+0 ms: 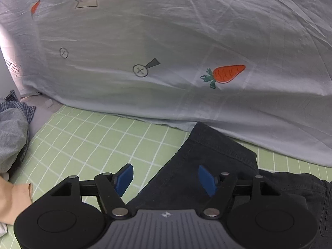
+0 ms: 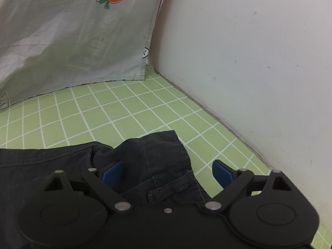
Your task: Fold clothes
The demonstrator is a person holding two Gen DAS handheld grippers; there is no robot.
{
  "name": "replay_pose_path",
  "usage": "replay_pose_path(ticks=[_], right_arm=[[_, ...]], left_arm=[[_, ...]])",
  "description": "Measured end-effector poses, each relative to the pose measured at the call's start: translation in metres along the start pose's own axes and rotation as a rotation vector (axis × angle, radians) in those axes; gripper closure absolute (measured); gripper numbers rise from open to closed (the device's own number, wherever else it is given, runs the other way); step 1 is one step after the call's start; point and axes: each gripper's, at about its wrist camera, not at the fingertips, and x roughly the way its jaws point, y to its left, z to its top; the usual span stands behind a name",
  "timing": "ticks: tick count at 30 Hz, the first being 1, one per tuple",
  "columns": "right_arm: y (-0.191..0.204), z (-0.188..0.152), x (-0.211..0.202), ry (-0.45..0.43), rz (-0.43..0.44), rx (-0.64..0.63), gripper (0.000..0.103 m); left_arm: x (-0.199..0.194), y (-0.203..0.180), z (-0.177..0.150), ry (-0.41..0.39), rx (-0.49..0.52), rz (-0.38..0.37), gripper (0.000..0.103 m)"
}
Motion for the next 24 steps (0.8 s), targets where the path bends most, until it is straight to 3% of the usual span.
replay_pose_path(ticks=[5,12,14,15,17,18,19,20,24], right_arm=[[0.005,-0.002,0.016,0.006,-0.032,0.079,0.010],[-0.007,-0.004,0.019,0.026,0.009,0.102,0.011],[-0.009,-0.003,0.023,0.029,0.045,0.114,0.018],[-0.009,-0.003,0.022,0.026,0.070,0.113,0.029],[-0.003,-0.004,0.020,0.006,0.091,0.078,0.048],[0.002,-0.003,0.019,-0.002,0.096,0.050,0.058],[0.007,-0.003,0.018,-0.010,0.101,0.023,0.069],[0.011,-0.003,0.017,-0.019,0.105,-0.005,0.072],[0.020,0.004,0.022,-0.053,0.076,-0.050,0.076]], left_arm=[[0.049,-0.032,0.021,-0.029,0.068,-0.056,0.028],[0.108,-0.036,0.021,0.069,-0.039,-0.146,0.028],[0.109,-0.037,0.017,0.051,-0.052,-0.132,0.031],[0.110,-0.037,0.015,0.041,-0.059,-0.125,0.038],[0.107,-0.038,0.011,0.016,-0.062,-0.086,0.072],[0.106,-0.036,0.010,0.012,-0.079,-0.087,0.083],[0.104,-0.034,0.009,0.007,-0.087,-0.067,0.083],[0.102,-0.031,0.007,0.001,-0.094,-0.043,0.084],[0.093,-0.022,0.001,-0.020,-0.123,0.050,0.085]])
